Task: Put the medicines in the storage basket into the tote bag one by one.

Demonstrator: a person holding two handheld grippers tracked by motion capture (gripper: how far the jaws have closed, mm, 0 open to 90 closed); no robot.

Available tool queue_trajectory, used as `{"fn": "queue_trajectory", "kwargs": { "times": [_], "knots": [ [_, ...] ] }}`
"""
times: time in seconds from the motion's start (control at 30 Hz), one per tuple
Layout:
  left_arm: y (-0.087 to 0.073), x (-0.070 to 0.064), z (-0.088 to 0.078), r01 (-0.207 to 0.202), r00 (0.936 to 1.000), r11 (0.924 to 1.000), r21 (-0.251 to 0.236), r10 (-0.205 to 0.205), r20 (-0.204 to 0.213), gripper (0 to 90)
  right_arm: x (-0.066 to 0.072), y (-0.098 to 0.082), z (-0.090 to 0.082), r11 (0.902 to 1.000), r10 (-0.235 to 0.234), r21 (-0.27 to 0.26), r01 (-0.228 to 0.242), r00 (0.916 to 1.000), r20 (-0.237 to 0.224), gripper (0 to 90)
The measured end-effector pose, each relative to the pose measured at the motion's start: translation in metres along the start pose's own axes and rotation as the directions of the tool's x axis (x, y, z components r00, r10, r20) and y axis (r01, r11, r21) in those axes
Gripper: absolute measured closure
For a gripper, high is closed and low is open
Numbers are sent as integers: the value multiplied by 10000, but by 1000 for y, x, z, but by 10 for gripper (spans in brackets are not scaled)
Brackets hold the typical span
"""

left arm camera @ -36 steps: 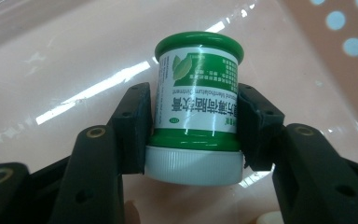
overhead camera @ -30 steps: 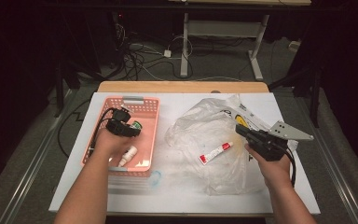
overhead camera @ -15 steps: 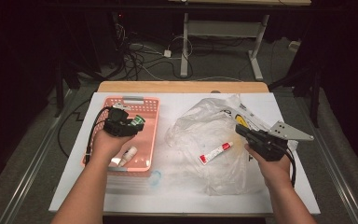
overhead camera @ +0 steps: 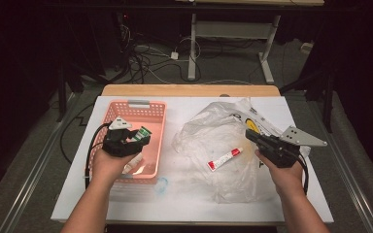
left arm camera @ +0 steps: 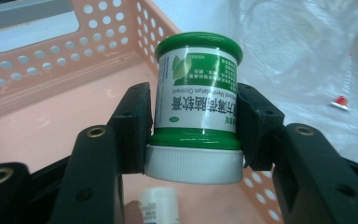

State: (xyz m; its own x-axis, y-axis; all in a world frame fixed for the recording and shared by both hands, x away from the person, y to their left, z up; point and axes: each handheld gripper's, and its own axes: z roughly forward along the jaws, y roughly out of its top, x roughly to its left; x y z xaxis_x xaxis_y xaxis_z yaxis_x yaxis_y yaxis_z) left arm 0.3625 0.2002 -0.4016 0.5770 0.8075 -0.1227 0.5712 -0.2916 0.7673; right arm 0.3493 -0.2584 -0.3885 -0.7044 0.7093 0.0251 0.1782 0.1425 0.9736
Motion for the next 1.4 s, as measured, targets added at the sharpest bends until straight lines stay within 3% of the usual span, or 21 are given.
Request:
{"fn": "queue_trajectory", "kwargs": {
  "times": [0.17, 0.33, 0.63, 1.03, 1.4],
  "knots": [
    [-14, -11, -10, -73, 10000, 9993, -359, 73, -15, 494, 0, 1, -1, 10000, -31, -16, 31, 10000, -15, 900],
    [-25, -20, -11, -247, 9996, 9991, -341, 241, -166, 493, 1, 1, -1, 10000, -33, -15, 33, 10000, -8, 900],
    [-39, -30, -16, -189, 9998, 9973, -714, 187, -28, 494, 1, 1, -1, 10000, -69, -46, 69, 10000, 0, 900],
    [-29, -53, -22, -557, 9965, 9905, -1255, 631, 554, 494, 3, 0, 0, 9999, -134, 33, 134, 9999, -49, 900],
    [-22, -84, -10, -945, 9850, 9862, -1357, 1124, 1308, 494, 3, 0, -2, 10000, 34, 6, -34, 9999, -100, 900]
  ]
}}
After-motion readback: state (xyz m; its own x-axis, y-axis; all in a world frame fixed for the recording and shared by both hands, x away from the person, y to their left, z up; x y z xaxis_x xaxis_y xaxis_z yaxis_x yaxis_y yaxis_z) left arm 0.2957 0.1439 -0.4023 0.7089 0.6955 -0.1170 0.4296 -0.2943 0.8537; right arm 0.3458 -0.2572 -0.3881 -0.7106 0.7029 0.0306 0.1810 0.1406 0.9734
